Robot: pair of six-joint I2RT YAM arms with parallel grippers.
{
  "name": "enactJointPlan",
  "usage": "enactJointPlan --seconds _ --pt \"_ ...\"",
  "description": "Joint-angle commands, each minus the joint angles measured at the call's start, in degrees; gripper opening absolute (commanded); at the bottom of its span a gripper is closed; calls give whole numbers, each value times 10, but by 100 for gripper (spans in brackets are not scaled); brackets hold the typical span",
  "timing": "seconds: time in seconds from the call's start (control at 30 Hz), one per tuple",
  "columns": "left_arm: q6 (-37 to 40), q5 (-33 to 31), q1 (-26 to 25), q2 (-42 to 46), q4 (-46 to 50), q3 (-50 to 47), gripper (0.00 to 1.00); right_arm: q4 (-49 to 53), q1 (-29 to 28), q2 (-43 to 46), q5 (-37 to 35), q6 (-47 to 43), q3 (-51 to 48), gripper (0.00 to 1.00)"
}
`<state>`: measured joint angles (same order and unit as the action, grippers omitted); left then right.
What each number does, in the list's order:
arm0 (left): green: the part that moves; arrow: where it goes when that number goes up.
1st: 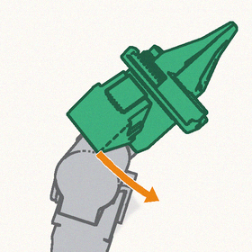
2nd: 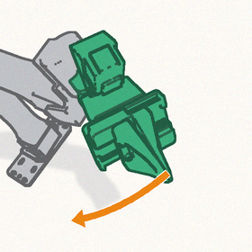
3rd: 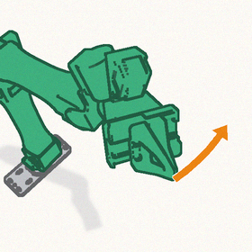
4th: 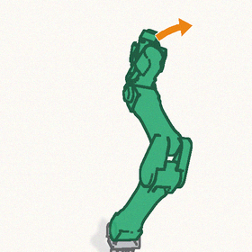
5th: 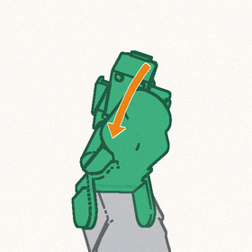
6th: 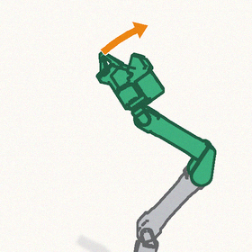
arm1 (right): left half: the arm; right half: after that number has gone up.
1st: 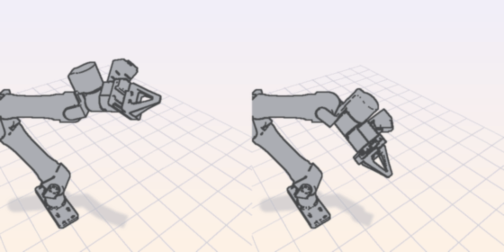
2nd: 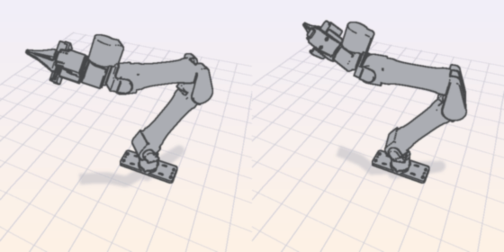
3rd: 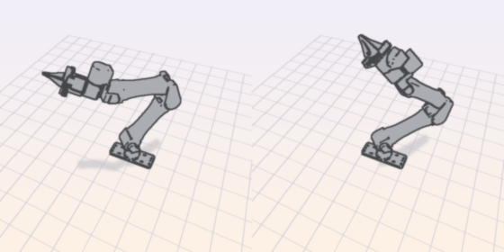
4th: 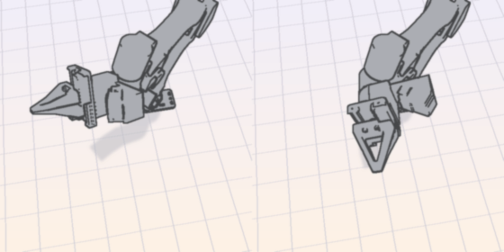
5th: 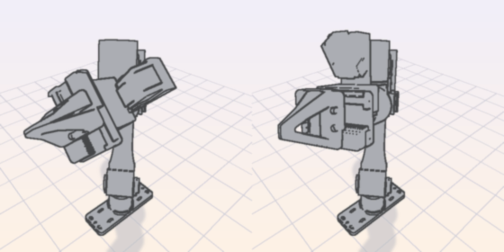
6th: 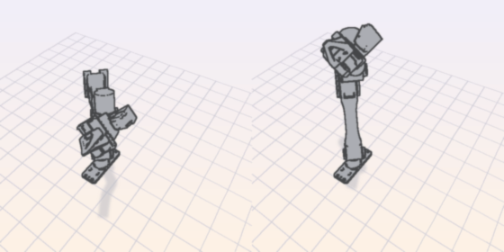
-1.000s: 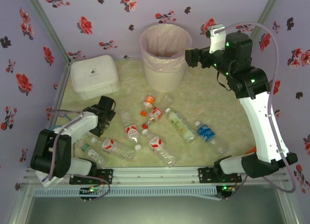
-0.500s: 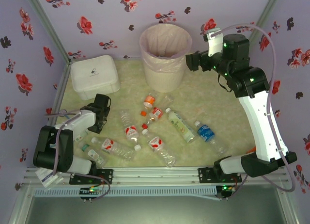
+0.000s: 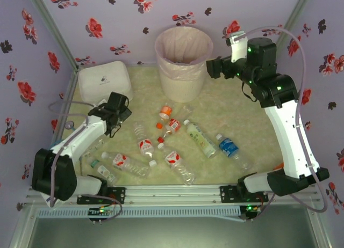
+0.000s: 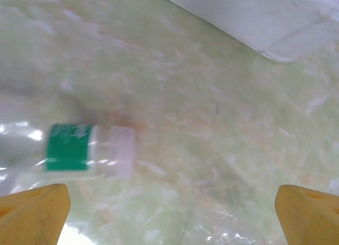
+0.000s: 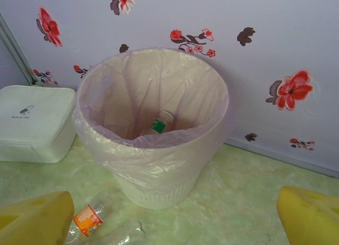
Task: Put the plastic bottles in the bin
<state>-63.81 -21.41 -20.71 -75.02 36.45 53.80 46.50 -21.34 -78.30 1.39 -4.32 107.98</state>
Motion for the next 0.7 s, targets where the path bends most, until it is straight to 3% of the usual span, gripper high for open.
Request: enactJointPlan --seconds 0.0,0.1,0.23,0.47,0.57,0.67 --pt "-34 -25 23 48 57 -24 100 -19 8 -11 8 15 6 99" --pt "-42 -33 56 67 124 -5 100 -19 15 -16 16 31 15 99" --pt "-176 -22 100 97 207 -21 100 -21 31 -30 30 52 31 99" --pt "-390 2 110 172 165 -116 100 29 68 -102 80 63 129 99" --pt "-424 -10 119 165 101 -147 100 44 81 -126 96 64 160 99" --pt "-399 -1 150 124 41 -151 100 66 88 -144 110 61 190 99"
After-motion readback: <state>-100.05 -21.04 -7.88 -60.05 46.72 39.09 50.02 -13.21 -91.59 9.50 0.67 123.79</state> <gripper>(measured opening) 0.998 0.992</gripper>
